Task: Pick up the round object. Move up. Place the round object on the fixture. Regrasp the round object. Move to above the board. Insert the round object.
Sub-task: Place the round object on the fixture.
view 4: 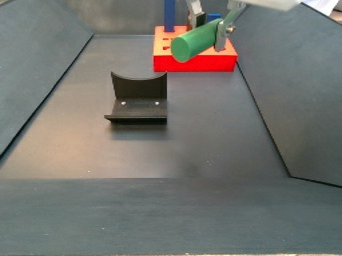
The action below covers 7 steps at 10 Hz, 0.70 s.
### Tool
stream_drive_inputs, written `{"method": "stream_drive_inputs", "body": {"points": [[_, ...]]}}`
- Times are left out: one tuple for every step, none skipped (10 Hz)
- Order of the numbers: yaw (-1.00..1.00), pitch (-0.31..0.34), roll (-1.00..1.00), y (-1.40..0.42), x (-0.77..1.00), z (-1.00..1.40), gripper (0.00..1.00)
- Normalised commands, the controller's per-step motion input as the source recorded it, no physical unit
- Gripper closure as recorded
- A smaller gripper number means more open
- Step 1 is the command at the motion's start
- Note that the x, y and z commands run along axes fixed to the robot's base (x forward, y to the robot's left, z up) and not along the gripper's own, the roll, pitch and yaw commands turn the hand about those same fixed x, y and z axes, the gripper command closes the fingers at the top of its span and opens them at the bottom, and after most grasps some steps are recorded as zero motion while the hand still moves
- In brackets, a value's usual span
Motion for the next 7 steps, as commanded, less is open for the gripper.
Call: {"method": "stream_drive_inputs", "body": {"points": [[1.0, 0.079, 0.04, -1.0, 0.86, 0.37, 1.0], [1.0, 0.115, 0.04, -0.91, 0.82, 0.31, 1.0], [1.0, 0.131, 0.05, -0.73, 0.72, 0.22, 1.0], [1.0, 0.169, 0.06, -0.39, 0.56, 0.1, 1.0], [1.0, 0.209, 0.07, -0.16, 0.45, 0.06, 1.0], [1.0, 0.287, 0.08, -0.08, 0.34, 0.04, 1.0], [0.96, 0.32, 0.09, -0.07, 0.29, 0.03, 1.0]]}}
